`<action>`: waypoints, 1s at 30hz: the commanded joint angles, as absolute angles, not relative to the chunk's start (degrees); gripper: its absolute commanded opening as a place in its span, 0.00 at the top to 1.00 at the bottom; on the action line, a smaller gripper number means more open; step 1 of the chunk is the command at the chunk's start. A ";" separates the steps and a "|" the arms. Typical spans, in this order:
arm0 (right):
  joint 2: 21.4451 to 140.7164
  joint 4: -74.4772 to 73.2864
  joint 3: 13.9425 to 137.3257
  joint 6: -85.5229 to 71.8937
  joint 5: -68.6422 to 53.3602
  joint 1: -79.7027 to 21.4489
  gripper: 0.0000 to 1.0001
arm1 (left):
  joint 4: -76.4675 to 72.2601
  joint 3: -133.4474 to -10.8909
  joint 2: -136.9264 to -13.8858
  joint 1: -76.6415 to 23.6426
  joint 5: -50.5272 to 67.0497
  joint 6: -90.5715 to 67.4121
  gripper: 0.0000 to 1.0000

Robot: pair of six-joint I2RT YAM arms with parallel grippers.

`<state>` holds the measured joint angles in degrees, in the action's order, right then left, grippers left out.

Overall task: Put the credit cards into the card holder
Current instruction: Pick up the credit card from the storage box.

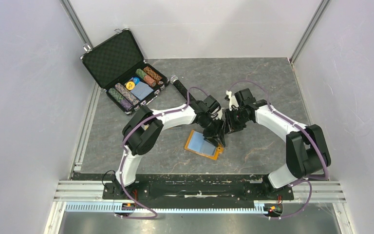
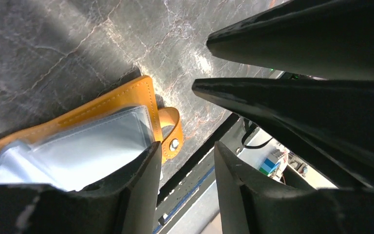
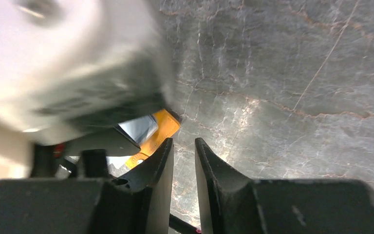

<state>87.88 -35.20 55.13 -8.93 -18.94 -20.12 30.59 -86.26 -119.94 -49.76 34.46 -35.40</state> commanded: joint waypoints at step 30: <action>91.82 -25.41 51.47 -12.10 -34.31 -23.56 0.70 | 33.24 -84.48 -107.84 -45.64 22.18 -32.13 0.41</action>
